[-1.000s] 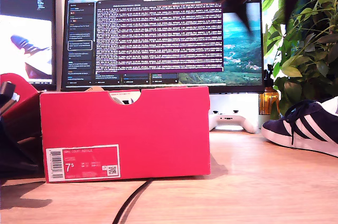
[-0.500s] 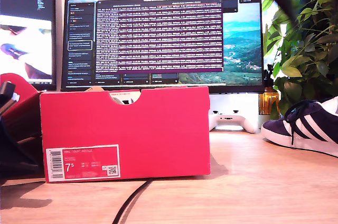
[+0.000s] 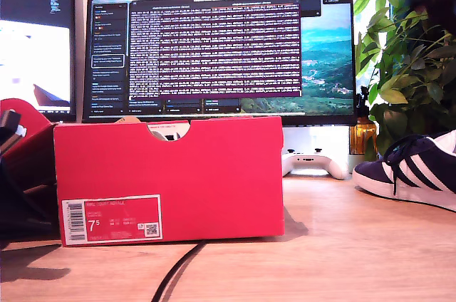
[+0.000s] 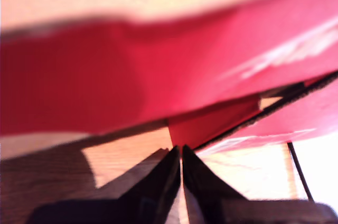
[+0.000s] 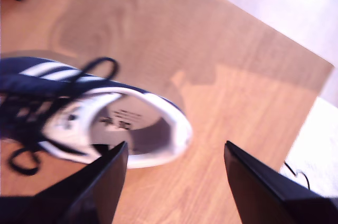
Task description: Pack the blue shoes by picking the first shoe and placing it inside the red shoebox, left side, then picking and rotating the second shoe and placing it in the shoebox
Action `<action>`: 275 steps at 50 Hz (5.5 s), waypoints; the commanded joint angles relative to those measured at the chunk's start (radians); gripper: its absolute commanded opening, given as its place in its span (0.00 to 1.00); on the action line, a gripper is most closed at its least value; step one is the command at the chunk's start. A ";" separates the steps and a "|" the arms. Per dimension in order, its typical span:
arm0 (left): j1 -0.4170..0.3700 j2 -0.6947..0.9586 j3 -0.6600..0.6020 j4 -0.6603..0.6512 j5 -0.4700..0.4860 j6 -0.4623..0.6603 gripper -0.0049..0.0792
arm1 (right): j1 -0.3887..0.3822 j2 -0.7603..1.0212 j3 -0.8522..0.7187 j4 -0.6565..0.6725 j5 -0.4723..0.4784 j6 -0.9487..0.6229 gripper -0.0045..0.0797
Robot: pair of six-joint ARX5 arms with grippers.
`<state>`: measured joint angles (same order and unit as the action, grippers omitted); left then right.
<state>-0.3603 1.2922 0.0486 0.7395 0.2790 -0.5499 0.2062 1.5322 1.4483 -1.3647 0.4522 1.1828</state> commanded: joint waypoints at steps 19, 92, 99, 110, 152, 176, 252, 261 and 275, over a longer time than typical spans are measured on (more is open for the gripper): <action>-0.006 0.006 0.009 0.008 0.001 0.007 0.03 | -0.057 -0.001 -0.126 0.113 -0.035 0.018 0.64; -0.006 0.006 0.009 0.008 0.001 0.007 0.03 | -0.177 0.008 -0.396 0.513 -0.218 -0.243 0.04; -0.006 0.006 0.009 0.008 0.001 0.007 0.03 | -0.177 0.008 -0.309 0.507 -0.220 -0.436 0.04; -0.006 0.006 0.009 0.008 0.001 0.007 0.03 | -0.174 0.008 -0.135 0.475 -0.241 -0.695 0.04; -0.006 0.006 0.009 0.008 0.001 0.007 0.03 | 0.039 0.008 0.154 0.886 -0.827 -1.617 0.04; -0.006 0.006 0.011 0.030 -0.010 0.008 0.03 | 0.180 0.066 0.154 1.135 -0.752 -1.779 0.04; -0.006 0.005 0.012 0.272 0.010 0.000 0.03 | 0.252 0.323 0.154 1.044 -0.674 -2.082 0.06; -0.006 0.005 0.012 0.272 0.010 0.000 0.03 | 0.258 0.323 0.154 1.022 -0.671 -2.081 0.24; -0.006 0.005 0.012 0.270 0.010 0.000 0.03 | 0.280 0.323 0.154 1.023 -0.651 -2.079 0.31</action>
<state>-0.3603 1.2930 0.0486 0.9874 0.2840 -0.5507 0.4751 1.8755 1.5845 -0.3477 -0.1989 -0.9054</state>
